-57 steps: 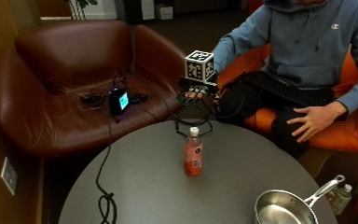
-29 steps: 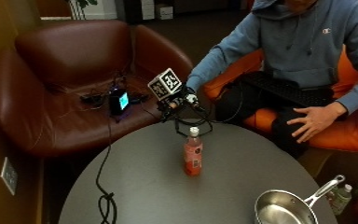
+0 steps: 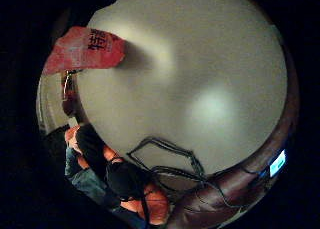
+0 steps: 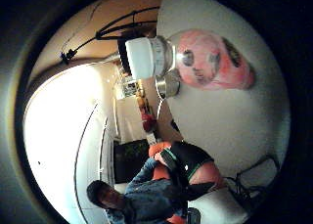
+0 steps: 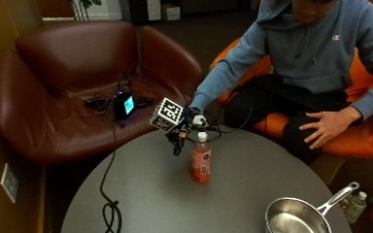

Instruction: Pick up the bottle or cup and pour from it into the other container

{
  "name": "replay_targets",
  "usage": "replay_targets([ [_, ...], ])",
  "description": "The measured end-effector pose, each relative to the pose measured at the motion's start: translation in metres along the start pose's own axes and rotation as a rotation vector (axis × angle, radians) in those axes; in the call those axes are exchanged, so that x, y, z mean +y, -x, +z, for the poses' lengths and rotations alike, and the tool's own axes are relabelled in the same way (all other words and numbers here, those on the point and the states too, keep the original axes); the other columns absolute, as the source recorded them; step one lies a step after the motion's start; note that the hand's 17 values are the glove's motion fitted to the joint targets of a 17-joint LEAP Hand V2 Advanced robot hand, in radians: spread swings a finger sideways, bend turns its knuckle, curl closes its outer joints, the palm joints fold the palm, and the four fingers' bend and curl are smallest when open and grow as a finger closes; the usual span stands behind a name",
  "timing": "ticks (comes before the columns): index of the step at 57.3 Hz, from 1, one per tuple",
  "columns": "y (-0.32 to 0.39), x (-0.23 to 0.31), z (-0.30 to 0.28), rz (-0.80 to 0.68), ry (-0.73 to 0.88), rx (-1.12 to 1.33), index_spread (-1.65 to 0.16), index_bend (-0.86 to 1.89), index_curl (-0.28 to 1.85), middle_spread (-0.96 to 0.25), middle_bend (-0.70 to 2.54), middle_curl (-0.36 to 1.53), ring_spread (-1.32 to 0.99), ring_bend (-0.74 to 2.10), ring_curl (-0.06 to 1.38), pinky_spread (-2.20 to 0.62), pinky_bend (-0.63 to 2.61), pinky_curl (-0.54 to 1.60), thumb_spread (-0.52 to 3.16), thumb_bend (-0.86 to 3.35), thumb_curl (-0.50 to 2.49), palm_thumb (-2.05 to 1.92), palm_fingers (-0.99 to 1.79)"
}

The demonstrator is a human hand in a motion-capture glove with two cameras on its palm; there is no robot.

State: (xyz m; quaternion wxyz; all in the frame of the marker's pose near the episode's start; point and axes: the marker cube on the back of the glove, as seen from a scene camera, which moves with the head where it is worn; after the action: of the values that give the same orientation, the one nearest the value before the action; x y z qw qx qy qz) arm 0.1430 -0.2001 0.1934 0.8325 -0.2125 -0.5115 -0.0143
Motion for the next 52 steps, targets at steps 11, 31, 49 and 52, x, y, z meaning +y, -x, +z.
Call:
replay_targets([
  [11,0.008,-0.026,0.014,-0.041,0.032,-0.072,-0.43,0.12,0.18,-0.22,0.17,0.28,-0.11,0.4,0.3,0.23,0.67,0.36,0.81,-0.03,0.34,0.52,-0.05],
  [31,0.017,-0.061,0.04,-0.12,-0.063,-0.306,-0.44,0.22,0.23,-0.21,0.22,0.29,-0.09,0.36,0.28,0.24,0.55,0.32,0.78,0.0,0.36,0.7,0.14],
  [49,0.054,-0.091,0.078,-0.134,-0.148,-0.385,-0.33,0.28,0.35,-0.15,0.42,0.39,-0.19,0.42,0.32,0.16,0.15,0.24,0.62,0.02,0.51,1.02,0.87],
  [52,0.057,-0.093,0.083,-0.128,-0.146,-0.382,-0.31,0.28,0.37,-0.15,0.4,0.4,-0.2,0.43,0.34,0.13,0.14,0.24,0.56,0.0,0.54,1.04,0.89],
])
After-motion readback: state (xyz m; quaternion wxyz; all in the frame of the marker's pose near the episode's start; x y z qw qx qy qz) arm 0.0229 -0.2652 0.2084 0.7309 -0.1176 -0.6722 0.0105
